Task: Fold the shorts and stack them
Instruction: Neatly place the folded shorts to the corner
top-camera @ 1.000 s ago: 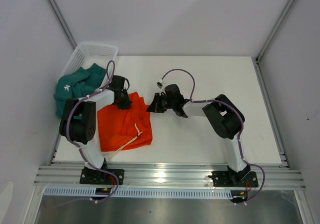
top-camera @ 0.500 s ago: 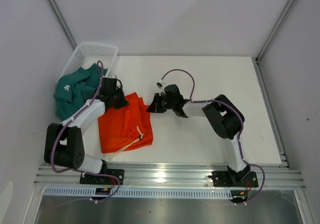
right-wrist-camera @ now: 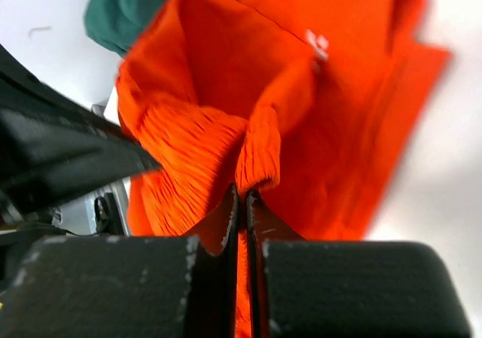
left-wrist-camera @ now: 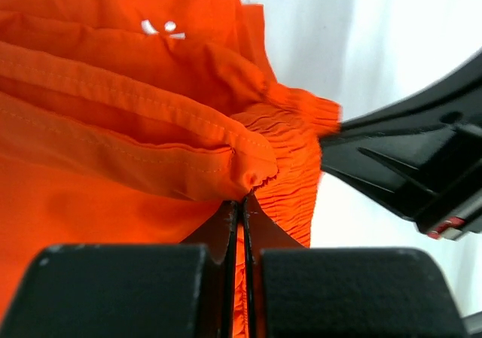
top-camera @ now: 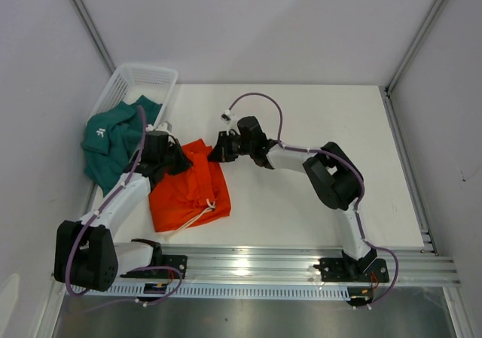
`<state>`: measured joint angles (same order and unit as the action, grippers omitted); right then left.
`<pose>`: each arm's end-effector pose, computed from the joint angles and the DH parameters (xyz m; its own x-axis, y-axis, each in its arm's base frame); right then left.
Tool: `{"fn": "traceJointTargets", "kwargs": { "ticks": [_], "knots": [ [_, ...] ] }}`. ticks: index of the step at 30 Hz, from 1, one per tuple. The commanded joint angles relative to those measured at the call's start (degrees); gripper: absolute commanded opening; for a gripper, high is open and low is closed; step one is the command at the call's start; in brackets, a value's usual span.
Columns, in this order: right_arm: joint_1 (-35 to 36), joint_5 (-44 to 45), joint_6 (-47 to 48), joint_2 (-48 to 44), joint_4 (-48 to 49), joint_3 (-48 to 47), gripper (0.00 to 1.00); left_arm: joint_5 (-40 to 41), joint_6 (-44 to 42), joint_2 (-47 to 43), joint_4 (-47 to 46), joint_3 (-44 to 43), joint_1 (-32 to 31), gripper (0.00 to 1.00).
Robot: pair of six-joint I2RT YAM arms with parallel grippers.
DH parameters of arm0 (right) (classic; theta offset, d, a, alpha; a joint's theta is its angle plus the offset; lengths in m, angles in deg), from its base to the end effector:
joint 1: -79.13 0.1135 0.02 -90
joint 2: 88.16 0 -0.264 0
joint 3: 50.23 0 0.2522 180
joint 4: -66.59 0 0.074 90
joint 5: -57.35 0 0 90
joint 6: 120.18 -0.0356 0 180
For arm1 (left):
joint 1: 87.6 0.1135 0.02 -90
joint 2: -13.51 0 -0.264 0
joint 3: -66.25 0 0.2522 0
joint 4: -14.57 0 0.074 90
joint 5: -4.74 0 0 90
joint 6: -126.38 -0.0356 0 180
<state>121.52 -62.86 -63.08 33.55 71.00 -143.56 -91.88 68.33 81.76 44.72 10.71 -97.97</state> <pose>0.3398 0.3344 0.1757 -0.7528 -0.0516 -0.6562 -0.6113 0.4244 0.6680 0.2436 -0.0487 0.2288 -0.7063 -0.4051 -0.5805 -0.1318 0.8810 -0.4544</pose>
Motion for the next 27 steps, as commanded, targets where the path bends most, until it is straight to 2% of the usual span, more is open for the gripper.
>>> {"fn": "traceJointTargets", "kwargs": {
  "ticks": [1, 7, 12, 14, 15, 18, 22, 27],
  "knots": [
    [0.94, -3.96, 1.71, 3.61, -2.09, -6.46, 0.0, -2.44, -0.92, -2.07, -4.42, 0.3, -0.26, 0.0],
    [0.94, -5.29, 0.38, 11.35, -5.69, -12.79, 0.0, -3.14, -0.13, 0.39, -8.38, -0.05, -0.26, 0.0],
    [0.06, -3.71, -0.23, 13.11, -6.05, -13.07, 0.0, -4.81, 0.22, 2.94, -10.75, -1.2, -0.44, 0.0],
    [-0.29, -3.62, -0.75, 13.38, -6.13, -12.89, 0.09, -5.08, 0.31, 2.51, -11.46, -0.94, -0.7, 0.0],
    [-0.64, -3.88, -0.84, 13.38, -5.87, -12.63, 0.24, -4.56, 0.31, 1.81, -11.72, -0.85, -0.79, 0.0],
    [-1.17, -4.41, -1.9, 12.85, -4.38, -11.22, 0.43, -4.28, 0.31, 2.5, -11.55, -0.93, -0.88, 0.0],
    [-1.96, -3.1, -2.42, 9.61, -3.67, -9.38, 0.53, -3.24, 0.4, 7.15, -10.84, -1.99, -0.88, 0.0],
    [-2.66, 1.46, -2.69, 4.33, -2.62, -5.08, 0.56, -2.0, 1.36, 14.27, -11.89, -2.52, -0.88, 0.0]
  ]
}}
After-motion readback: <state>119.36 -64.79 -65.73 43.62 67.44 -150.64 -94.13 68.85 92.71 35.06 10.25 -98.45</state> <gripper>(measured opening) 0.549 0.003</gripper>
